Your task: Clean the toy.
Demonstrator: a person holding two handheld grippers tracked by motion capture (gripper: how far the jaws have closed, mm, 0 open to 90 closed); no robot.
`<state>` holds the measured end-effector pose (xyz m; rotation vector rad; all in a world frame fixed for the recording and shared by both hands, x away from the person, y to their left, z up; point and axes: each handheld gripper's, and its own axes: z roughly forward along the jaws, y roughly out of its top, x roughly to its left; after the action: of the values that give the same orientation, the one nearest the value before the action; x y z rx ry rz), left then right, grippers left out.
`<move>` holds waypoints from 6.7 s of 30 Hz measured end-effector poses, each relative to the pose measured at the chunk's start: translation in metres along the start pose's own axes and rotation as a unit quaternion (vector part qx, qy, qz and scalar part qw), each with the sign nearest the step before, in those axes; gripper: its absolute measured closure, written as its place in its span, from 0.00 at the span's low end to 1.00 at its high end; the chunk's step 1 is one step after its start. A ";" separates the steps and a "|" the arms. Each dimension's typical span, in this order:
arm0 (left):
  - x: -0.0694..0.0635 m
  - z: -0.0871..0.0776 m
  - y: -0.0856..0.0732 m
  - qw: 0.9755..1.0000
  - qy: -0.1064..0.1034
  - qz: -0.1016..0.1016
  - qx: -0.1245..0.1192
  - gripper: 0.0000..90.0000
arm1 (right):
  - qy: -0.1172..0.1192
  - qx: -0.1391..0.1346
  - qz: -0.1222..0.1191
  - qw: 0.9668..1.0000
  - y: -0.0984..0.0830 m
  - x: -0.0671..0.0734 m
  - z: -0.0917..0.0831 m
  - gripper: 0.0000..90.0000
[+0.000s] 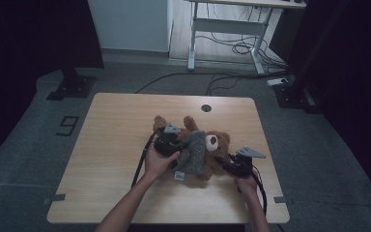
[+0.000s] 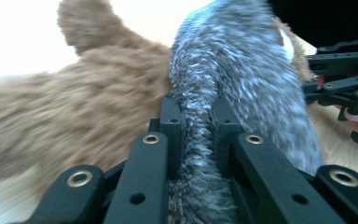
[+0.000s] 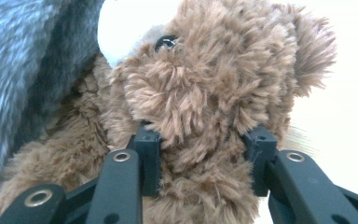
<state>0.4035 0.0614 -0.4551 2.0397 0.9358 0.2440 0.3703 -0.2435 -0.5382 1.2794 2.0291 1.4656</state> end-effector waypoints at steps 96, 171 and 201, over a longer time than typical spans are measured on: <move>-0.042 -0.024 0.040 0.999 -0.024 0.033 -0.036 0.88 | 0.008 0.008 -0.003 1.000 -0.007 0.003 -0.006 0.65; -0.032 -0.019 0.048 0.997 0.021 0.055 -0.049 0.88 | 0.015 0.012 0.010 1.000 -0.010 0.003 -0.005 0.64; 0.032 0.003 0.026 0.997 0.074 -0.011 0.034 0.88 | 0.016 0.011 0.011 1.000 -0.012 0.002 -0.004 0.64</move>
<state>0.4411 0.0724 -0.4417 2.0937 1.0697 0.3602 0.3611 -0.2452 -0.5462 1.3002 2.0615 1.4871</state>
